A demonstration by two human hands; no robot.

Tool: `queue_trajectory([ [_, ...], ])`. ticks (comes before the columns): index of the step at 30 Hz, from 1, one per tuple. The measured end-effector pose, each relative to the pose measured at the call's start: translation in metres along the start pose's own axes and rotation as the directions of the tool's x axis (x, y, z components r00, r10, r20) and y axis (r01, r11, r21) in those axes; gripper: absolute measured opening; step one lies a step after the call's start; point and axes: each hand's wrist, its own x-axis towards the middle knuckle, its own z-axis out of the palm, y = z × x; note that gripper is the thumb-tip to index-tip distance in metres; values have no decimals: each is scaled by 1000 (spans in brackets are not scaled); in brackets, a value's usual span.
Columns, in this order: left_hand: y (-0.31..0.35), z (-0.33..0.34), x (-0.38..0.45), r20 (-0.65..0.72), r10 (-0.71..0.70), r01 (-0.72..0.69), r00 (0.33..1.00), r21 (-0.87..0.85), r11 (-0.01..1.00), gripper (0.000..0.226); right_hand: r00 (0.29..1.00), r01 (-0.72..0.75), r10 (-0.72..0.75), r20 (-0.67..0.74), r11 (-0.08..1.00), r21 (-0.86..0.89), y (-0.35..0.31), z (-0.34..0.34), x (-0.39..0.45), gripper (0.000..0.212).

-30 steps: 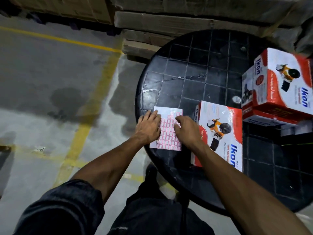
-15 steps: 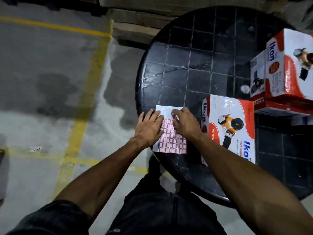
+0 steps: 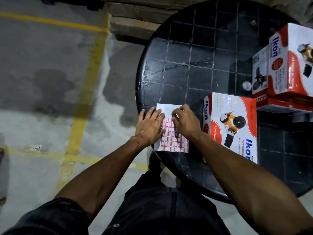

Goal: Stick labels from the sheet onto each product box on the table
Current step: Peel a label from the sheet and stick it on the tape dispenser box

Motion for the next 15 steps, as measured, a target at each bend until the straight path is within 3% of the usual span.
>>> queue_trajectory([
  [15,1,1,1,-17,2,-1,1000,20,1000,63,999,-47,48,-15,998,35,-1,5,8,10],
])
